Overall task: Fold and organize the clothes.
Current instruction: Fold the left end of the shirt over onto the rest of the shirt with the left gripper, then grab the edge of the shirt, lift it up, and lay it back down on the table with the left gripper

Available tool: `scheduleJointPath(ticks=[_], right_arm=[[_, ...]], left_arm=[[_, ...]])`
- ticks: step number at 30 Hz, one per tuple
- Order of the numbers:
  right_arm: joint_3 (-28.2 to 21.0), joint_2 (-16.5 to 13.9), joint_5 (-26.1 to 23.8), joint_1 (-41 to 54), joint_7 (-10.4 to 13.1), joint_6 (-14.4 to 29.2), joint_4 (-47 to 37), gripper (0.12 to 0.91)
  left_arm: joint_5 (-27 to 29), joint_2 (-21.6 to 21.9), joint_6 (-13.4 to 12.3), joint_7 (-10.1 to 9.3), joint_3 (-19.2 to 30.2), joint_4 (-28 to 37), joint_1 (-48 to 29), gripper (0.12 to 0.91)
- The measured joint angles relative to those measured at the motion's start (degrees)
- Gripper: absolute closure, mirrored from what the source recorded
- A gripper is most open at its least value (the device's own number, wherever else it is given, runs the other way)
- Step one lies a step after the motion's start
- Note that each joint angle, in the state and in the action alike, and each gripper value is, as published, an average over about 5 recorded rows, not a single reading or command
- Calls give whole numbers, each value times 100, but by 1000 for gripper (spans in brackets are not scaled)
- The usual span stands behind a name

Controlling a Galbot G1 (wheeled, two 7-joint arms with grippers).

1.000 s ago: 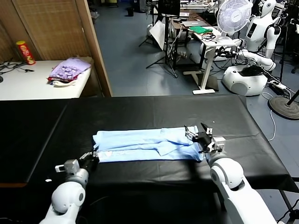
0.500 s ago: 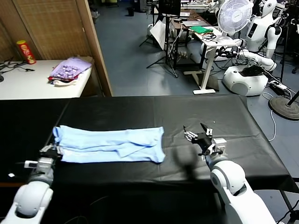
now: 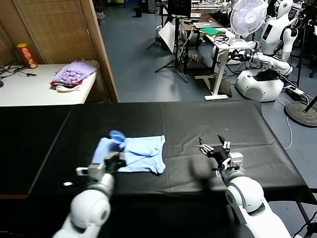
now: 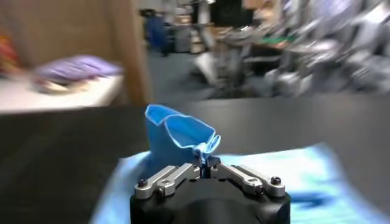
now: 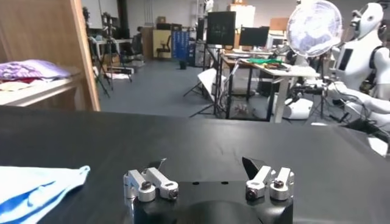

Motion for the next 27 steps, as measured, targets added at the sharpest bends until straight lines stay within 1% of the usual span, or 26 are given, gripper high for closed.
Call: scheduleJointPath(ticks=[3, 8, 14, 15, 17, 20, 23, 25, 27], right_arm=[[-7, 24, -2, 16, -1, -1, -27, 227], [-44, 57, -13, 60, -17, 4, -90, 227], [-119, 78, -30, 153, -26, 6, -211, 227], [-130, 79, -31, 172, -28, 4, -229, 227], [-149, 79, -30, 212, -33, 0, -264, 227], [-170, 67, -21, 270, -51, -5, -314, 227], [-192, 46, -11, 301, -94, -5, -353, 227], [-212, 41, -9, 309, -126, -2, -377, 227], [-238, 48, -8, 317, -151, 5, -400, 227]], left_arm=[[26, -249, -66, 31, 177, 185, -191, 866], [291, -451, -271, 180, 294, 559, -345, 866], [273, -632, -257, 185, 372, 742, -329, 865], [249, -657, -251, 194, 390, 743, -316, 852], [186, -682, -253, 232, 417, 722, -281, 793], [56, -645, -347, 291, 404, 651, -229, 634], [-38, -513, -640, 280, 288, 604, -243, 466], [-145, -344, -837, 298, 128, 629, -272, 357], [-377, -125, -923, 345, -97, 705, -274, 287]])
